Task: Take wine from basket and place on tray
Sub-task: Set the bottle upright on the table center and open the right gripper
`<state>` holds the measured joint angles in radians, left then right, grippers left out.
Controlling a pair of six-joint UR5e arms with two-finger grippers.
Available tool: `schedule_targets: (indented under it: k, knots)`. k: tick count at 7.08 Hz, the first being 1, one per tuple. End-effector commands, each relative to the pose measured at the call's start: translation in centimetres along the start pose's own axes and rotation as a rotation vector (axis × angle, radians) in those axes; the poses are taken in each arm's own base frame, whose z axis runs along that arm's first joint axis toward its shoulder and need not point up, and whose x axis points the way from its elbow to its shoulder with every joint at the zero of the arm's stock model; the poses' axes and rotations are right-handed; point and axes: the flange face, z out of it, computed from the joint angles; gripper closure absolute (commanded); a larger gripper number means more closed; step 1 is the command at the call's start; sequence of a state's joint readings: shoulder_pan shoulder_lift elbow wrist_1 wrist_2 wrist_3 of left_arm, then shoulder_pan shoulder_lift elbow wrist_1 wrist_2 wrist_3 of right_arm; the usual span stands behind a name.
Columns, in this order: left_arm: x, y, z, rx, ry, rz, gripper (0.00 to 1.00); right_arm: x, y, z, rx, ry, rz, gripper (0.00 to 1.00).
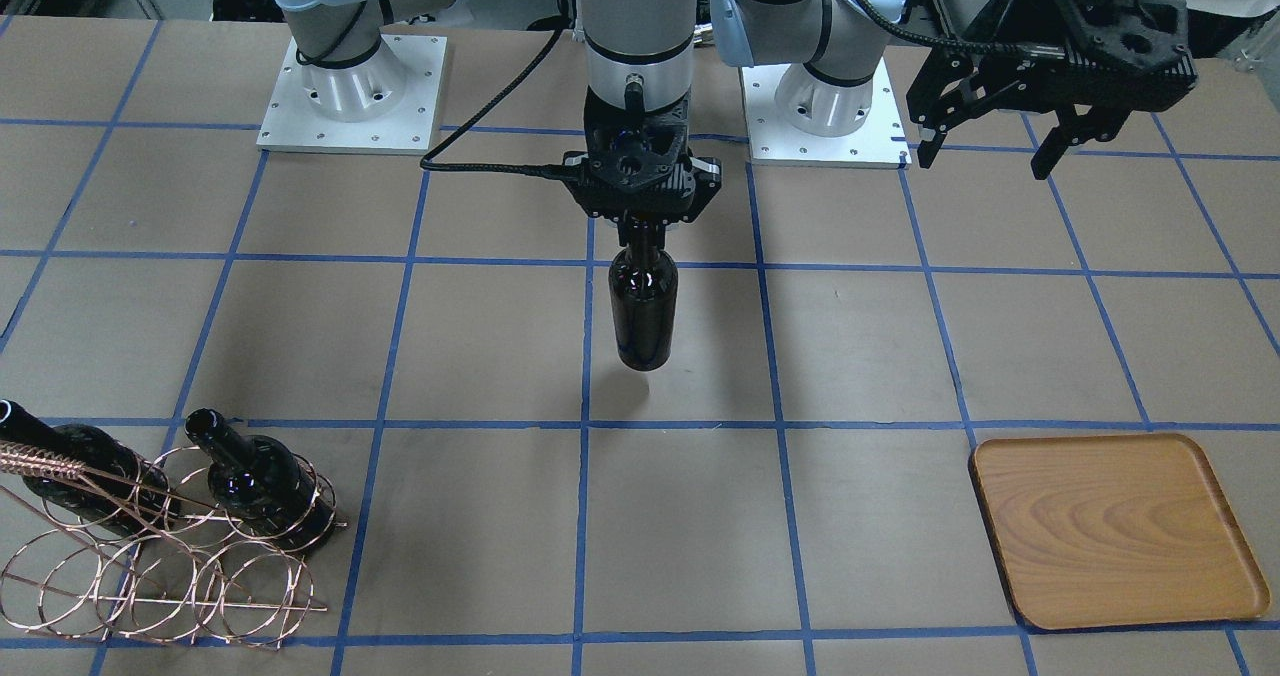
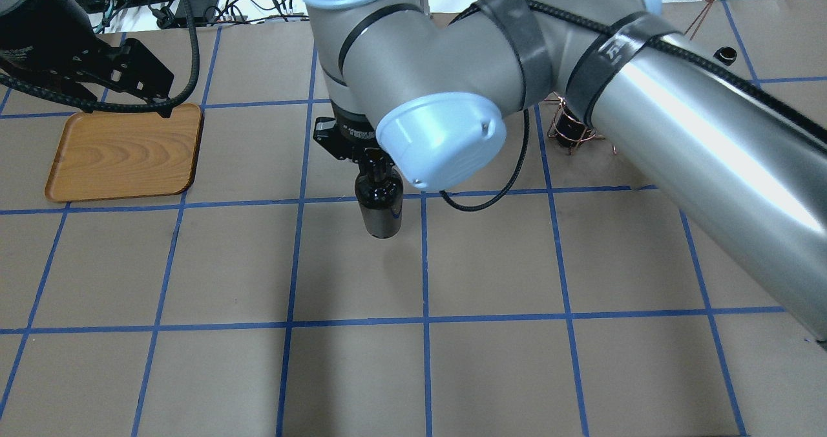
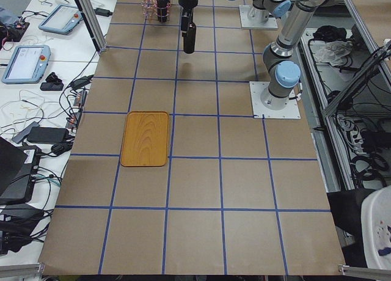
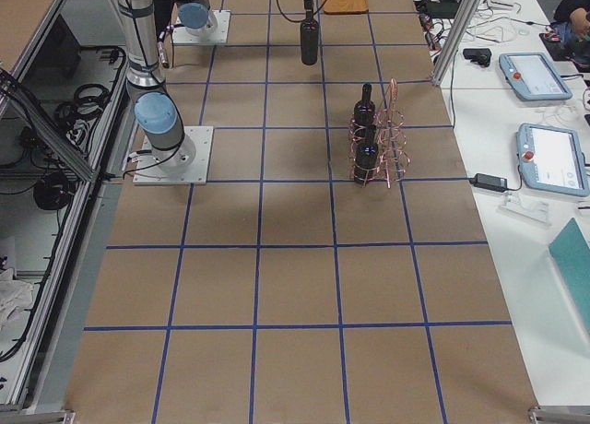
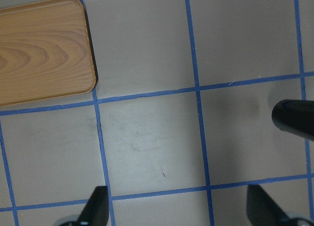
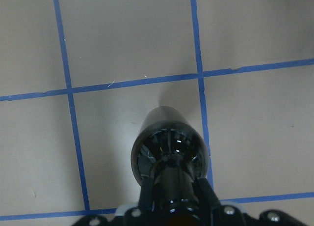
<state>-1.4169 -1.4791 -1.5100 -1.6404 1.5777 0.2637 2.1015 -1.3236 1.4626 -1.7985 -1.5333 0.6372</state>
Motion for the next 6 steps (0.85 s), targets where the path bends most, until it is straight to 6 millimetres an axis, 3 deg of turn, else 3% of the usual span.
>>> schedule_targets:
  k: [1, 4, 5, 6]
  knots:
    - [-0.3, 0.0, 0.1, -0.002, 0.001, -0.007, 0.00, -1.9, 2.9, 2.1, -0.004, -0.002, 0.002, 1.00]
    - [-0.3, 0.1, 0.1, -0.001, 0.002, -0.007, 0.00, -2.0, 4.3, 3.9, -0.033, 0.023, 0.019, 1.00]
    - [-0.3, 0.2, -0.1, 0.003, -0.001, -0.007, 0.00, -2.1, 4.2, 3.9, -0.030, 0.018, 0.010, 0.71]
    - [-0.2, 0.2, 0.0, 0.002, 0.001, -0.007, 0.00, -2.1, 4.2, 3.6, -0.027, 0.017, 0.011, 0.30]
